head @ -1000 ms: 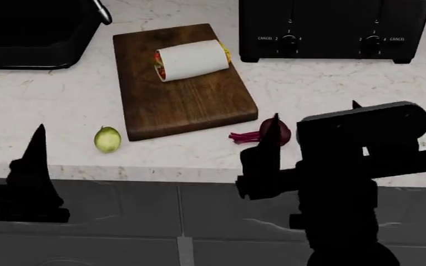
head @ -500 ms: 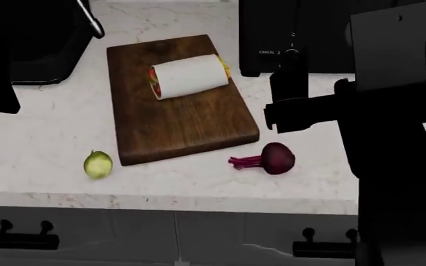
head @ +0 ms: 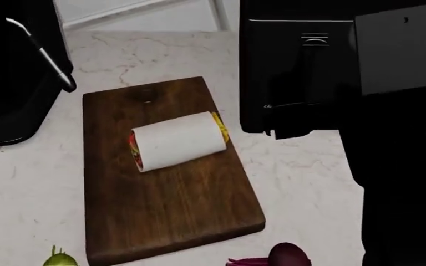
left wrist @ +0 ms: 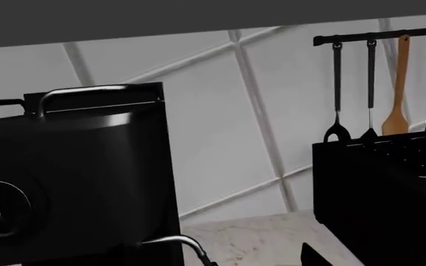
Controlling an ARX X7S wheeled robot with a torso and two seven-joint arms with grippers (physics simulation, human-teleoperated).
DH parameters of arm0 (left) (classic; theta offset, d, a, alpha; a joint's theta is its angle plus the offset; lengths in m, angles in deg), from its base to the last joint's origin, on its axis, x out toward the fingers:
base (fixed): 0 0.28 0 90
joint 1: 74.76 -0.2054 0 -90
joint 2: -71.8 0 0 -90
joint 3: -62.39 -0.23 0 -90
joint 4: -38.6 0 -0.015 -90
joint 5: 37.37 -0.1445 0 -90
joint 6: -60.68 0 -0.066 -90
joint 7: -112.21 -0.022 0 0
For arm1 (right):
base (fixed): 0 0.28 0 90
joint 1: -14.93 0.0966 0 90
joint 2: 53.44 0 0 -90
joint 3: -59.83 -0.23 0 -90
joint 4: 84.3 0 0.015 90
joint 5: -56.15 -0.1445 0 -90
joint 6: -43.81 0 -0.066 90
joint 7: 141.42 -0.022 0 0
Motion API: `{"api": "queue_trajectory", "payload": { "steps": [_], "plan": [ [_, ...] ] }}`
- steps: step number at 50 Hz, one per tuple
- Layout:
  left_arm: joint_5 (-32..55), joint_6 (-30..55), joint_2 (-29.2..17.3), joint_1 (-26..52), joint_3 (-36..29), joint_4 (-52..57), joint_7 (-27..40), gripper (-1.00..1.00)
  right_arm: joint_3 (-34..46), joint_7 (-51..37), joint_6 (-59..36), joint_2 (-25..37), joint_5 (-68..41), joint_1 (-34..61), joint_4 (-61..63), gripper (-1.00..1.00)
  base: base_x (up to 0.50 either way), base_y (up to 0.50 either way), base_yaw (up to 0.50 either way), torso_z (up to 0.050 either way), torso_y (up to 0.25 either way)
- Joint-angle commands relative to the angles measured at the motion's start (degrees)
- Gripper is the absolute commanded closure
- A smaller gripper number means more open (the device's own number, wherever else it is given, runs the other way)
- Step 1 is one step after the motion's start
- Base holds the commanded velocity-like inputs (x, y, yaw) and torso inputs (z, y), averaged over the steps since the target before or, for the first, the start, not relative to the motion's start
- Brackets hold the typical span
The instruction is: Clear the non-vegetable object off the cutting board and place the vegetables onto it.
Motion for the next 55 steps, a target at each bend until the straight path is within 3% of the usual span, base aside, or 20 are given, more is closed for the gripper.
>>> {"api": "queue_trajectory", "payload": {
  "steps": [1,11,12,15,16,21,25,29,37,38,48,55],
  "plan": [
    [0.84,0.63,-0.04,-0.4,0.36,1.29,0.4,-1.0,-0.7,-0.38,-2.36,-0.41,-1.31,-1.27,3.07,-1.0,0.5,0.0,0.0,0.0,0.0],
    [1.29,-0.57,0.04,-1.18,-0.38,0.43,-0.06,-1.0,-1.04,-1.02,-2.61,-0.54,-2.46,-1.35,3.74,-1.0,0.05,0.0,0.0,0.0,0.0],
    [0.56,-0.98,-1.44,-1.07,-2.77,0.19,-0.21,-1.0,-0.78,-1.12,-2.7,-0.41,-2.64,-1.19,3.86,-1.0,0.0,0.0,0.0,0.0,0.0],
    [2.31,0.98,-0.66,1.8,-1.15,-1.79,-1.37,-1.0,-0.88,-1.71,-3.01,-0.14,-3.79,-0.1,3.5,-1.0,0.0,0.0,0.0,0.0,0.0],
    [10.43,9.45,0.84,9.51,-0.41,-5.72,-6.91,-1.0,-1.12,-2.0,-2.95,0.3,-3.88,-0.62,3.5,-1.0,0.0,0.0,0.0,0.0,0.0],
    [22.38,9.55,-0.23,12.65,-0.28,-11.29,0.21,-1.0,-1.14,-2.98,-2.96,0.82,-5.19,-0.13,3.14,-1.0,0.0,0.0,0.0,0.0,0.0],
    [29.51,9.4,-1.48,15.56,-2.7,-17.15,0.02,-1.0,-1.06,-4.62,-3.16,1.49,-7.42,0.92,2.52,-1.0,0.0,0.0,0.0,0.0,0.0],
    [29.23,6.24,-4.81,17.68,-9.84,-21.48,-8.67,-1.0,-1.7,-10.2,-3.22,3.35,-15.08,2.55,1.31,-1.0,0.0,0.0,0.0,0.0,0.0],
    [25.16,1.69,-8.06,22.35,-20.96,-30.08,-19.31,-1.0,-2.42,-15.42,-2.99,4.74,-21.52,2.26,0.8,-1.0,0.0,0.0,0.0,0.0,0.0],
    [22.85,-0.22,-9.26,22.89,-24.99,-29.83,-21.44,-1.0,-2.4,-16.11,-3.06,4.98,-22.42,2.4,0.72,-1.0,0.0,0.0,0.0,0.0,0.0],
    [22.38,-0.5,-10.41,25.38,-32.53,-33.08,-29.09,-1.0,-1.62,-20.06,-2.55,5.62,-27.07,3.15,-0.28,-1.0,0.0,0.0,0.0,0.0,0.0],
    [18.48,-5.16,-10.47,29.29,-40.6,-37.8,-37.49,-1.0,-1.54,-20.86,-1.57,6.26,-28.12,2.44,-0.64,-1.0,0.0,0.0,0.0,0.0,0.0]
  ]
}}
